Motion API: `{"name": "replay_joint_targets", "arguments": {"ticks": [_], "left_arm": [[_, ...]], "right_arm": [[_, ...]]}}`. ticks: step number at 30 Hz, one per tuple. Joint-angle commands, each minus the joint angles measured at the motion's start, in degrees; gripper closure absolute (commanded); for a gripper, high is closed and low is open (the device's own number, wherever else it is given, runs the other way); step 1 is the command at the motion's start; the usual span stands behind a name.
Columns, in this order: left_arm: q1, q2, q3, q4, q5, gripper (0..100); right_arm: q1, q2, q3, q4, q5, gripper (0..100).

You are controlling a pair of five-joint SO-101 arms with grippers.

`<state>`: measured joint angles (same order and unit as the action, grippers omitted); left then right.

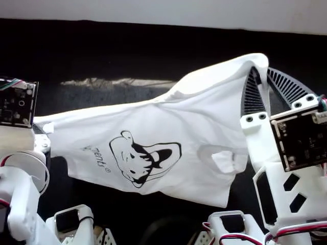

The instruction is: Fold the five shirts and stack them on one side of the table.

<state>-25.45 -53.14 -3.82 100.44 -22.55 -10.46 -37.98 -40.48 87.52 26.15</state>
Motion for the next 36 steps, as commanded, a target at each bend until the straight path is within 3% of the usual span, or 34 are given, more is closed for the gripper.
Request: {"name": "replay_joint_targets", "arguments": {"ticks": [1, 10, 16, 23, 28, 36], "left_arm": [[0.2, -1.6, -1.5, 0.0, 0.2, 99], [0.1, -1.8, -10.0, 0.4, 2.2, 99], [0.5, -1.5, -9.8, 0.4, 4.6, 99], [-0.2, -2.0, -14.3, 0.4, 4.3, 99], [-5.6, -1.7, -22.6, 0.4, 4.0, 99], [-5.4, -2.0, -24.0, 0.1, 3.3, 99]], "right_arm": [[1.3, -0.7, 0.0, -6.3, 0.4, 99.2], [1.3, -0.3, -8.9, -15.0, 0.5, 99.2], [1.3, -0.2, -9.5, -20.1, 6.5, 99.2], [1.7, -0.6, -9.7, -20.7, 6.5, 99.2], [4.8, -0.5, -9.5, -20.6, 6.4, 99.2], [4.8, -0.7, -9.5, -20.5, 6.2, 99.2]]}}
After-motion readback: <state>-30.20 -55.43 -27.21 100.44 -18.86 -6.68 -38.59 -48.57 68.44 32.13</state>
